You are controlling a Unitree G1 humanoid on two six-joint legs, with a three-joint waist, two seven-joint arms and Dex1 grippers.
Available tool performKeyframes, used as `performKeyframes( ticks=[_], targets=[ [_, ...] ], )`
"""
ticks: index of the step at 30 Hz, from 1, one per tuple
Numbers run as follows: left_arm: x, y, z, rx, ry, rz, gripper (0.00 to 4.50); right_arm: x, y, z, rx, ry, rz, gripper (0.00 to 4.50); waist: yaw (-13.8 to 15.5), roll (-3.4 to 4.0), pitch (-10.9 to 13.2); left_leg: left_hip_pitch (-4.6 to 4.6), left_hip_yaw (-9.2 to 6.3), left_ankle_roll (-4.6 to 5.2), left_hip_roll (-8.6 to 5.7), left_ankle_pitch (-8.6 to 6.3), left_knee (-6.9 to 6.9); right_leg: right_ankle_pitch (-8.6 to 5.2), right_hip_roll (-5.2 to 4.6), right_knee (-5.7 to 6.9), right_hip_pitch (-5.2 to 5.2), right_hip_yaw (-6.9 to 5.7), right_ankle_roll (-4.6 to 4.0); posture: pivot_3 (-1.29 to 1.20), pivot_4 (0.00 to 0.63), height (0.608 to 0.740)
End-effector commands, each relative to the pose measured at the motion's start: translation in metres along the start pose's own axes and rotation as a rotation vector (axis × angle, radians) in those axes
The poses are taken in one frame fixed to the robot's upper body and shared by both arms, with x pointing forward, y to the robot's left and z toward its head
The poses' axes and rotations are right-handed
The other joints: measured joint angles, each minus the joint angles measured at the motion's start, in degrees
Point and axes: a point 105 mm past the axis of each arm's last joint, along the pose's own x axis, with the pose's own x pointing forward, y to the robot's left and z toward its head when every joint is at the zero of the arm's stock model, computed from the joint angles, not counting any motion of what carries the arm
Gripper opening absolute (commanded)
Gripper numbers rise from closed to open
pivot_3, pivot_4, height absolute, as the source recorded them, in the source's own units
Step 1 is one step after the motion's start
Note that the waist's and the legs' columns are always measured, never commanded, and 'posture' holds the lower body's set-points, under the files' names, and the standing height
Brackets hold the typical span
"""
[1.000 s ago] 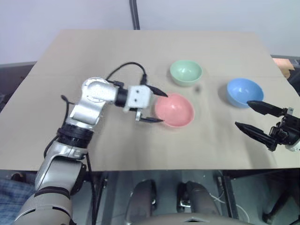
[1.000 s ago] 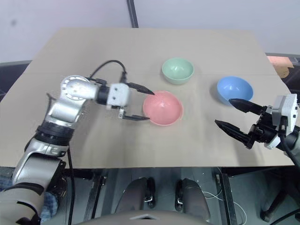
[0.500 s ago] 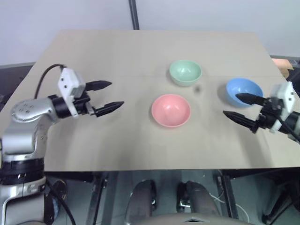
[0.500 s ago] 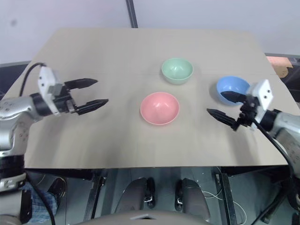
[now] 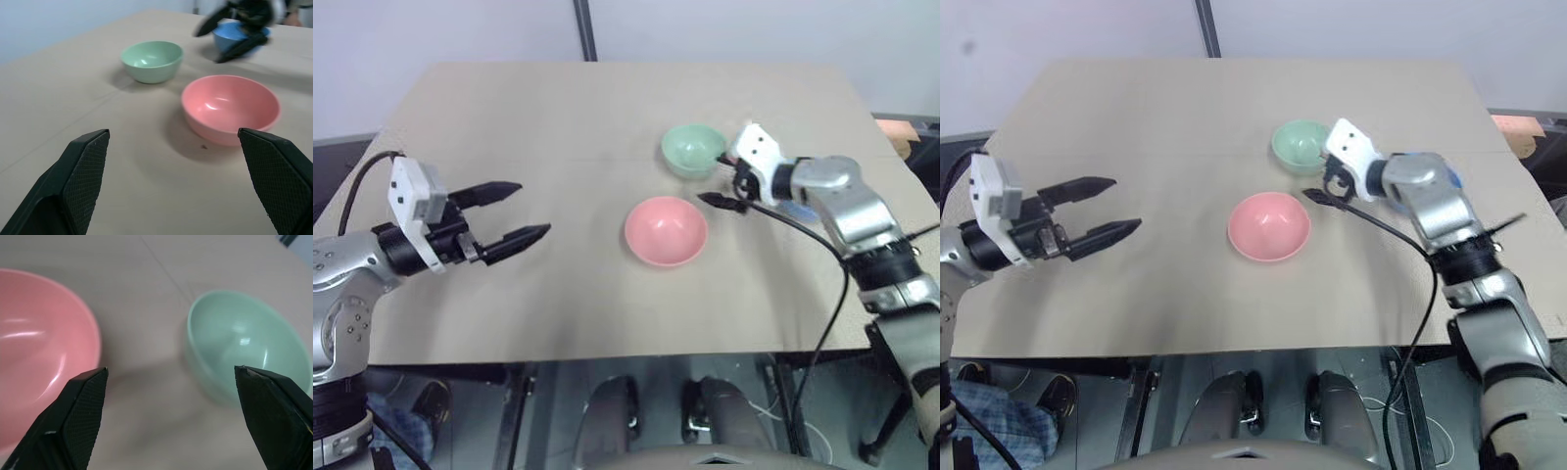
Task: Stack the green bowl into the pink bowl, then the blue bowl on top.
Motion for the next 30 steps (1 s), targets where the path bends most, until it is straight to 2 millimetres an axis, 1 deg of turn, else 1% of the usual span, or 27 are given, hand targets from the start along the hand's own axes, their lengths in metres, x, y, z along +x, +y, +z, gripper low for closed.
performKeyframes(
  ticks=[1, 2, 6, 11, 13, 15, 19, 21, 22, 26, 27, 30],
  targets=[
    [0.005, -0.004, 0.012, 0.049, -0.025, -0.025, 4.44, 0.014, -0.012, 0.015, -0.116, 0.009, -0.023, 4.5, 0.05, 0.0, 0.0, -0.01, 0.0, 0.0, 0.0, 0.0, 0.0, 0.0, 0.0, 0.0, 0.0, 0.0, -0.01, 0.0, 0.15, 0.74],
    [0.007, -0.005, 0.012, 0.05, -0.027, -0.03, 4.44, 0.019, -0.013, 0.016, -0.137, 0.025, -0.019, 4.5, 0.07, 0.0, 0.0, -0.01, 0.02, 0.0, -0.01, 0.0, 0.0, 0.01, -0.01, -0.01, 0.0, 0.0, -0.01, 0.0, 0.15, 0.74],
    [0.012, -0.006, 0.011, 0.05, -0.034, -0.043, 4.44, 0.039, -0.018, 0.006, -0.199, 0.147, -0.023, 4.5, -0.06, 0.0, 0.0, -0.01, 0.05, 0.0, 0.0, 0.0, 0.0, 0.01, -0.02, 0.0, -0.01, 0.02, -0.02, 0.0, 0.15, 0.74],
    [0.016, -0.008, 0.012, 0.053, -0.042, -0.053, 4.44, 0.049, -0.022, -0.011, -0.218, 0.283, -0.035, 4.5, -0.12, 0.02, 0.01, -0.01, 0.08, 0.0, -0.01, 0.0, -0.02, 0.02, -0.05, 0.0, -0.02, 0.03, -0.03, 0.0, 0.15, 0.74],
    [0.018, -0.01, 0.013, 0.056, -0.047, -0.06, 4.5, 0.055, -0.018, -0.009, -0.246, 0.289, -0.017, 3.97, -0.27, 0.02, 0.01, -0.01, 0.09, -0.01, -0.01, 0.01, -0.02, 0.02, -0.04, 0.02, -0.04, 0.04, -0.04, 0.0, 0.15, 0.74],
    [0.019, -0.011, 0.013, 0.058, -0.049, -0.06, 4.5, 0.058, -0.016, -0.007, -0.26, 0.282, -0.007, 3.26, -0.51, 0.02, 0.01, -0.01, 0.09, -0.02, 0.0, 0.01, -0.02, 0.02, -0.04, 0.05, -0.05, 0.04, -0.04, 0.0, 0.15, 0.74],
    [0.021, -0.013, 0.012, 0.058, -0.047, -0.059, 4.5, 0.06, -0.016, -0.005, -0.278, 0.271, -0.012, 1.17, -1.02, 0.03, 0.01, -0.01, 0.08, -0.02, 0.0, 0.01, -0.03, 0.02, -0.06, 0.06, -0.05, 0.05, -0.04, 0.0, 0.15, 0.74],
    [0.022, -0.015, 0.012, 0.054, -0.053, -0.065, 4.5, 0.061, -0.015, -0.003, -0.278, 0.261, -0.007, 0.29, -1.09, 0.03, 0.02, -0.01, 0.08, -0.02, -0.01, 0.01, -0.03, 0.03, -0.07, 0.06, -0.05, 0.05, -0.04, 0.0, 0.15, 0.74],
    [0.023, -0.015, 0.012, 0.054, -0.054, -0.066, 4.5, 0.061, -0.015, -0.002, -0.279, 0.254, -0.005, 0.06, -1.15, 0.03, 0.02, -0.01, 0.08, -0.02, -0.01, 0.01, -0.03, 0.03, -0.07, 0.06, -0.05, 0.05, -0.04, 0.0, 0.15, 0.74],
    [0.025, -0.016, 0.011, 0.052, -0.053, -0.065, 4.5, 0.062, -0.014, 0.004, -0.289, 0.229, 0.001, 0.06, -1.32, 0.04, 0.02, -0.01, 0.08, -0.03, -0.01, 0.02, -0.03, 0.03, -0.07, 0.1, -0.06, 0.05, -0.04, 0.0, 0.15, 0.74],
    [0.025, -0.016, 0.011, 0.051, -0.054, -0.065, 4.5, 0.062, -0.014, 0.008, -0.298, 0.209, 0.004, 0.06, -1.34, 0.04, 0.03, -0.01, 0.08, -0.03, 0.0, 0.02, -0.03, 0.03, -0.07, 0.1, -0.06, 0.05, -0.04, 0.0, 0.15, 0.74],
    [0.027, -0.015, 0.01, 0.051, -0.054, -0.066, 4.5, 0.06, -0.013, 0.03, -0.303, 0.104, 0.035, 0.06, -1.36, 0.06, 0.04, -0.01, 0.08, -0.03, -0.01, 0.02, -0.03, 0.02, -0.07, 0.1, -0.07, 0.06, -0.04, 0.0, 0.15, 0.74]
  ],
)
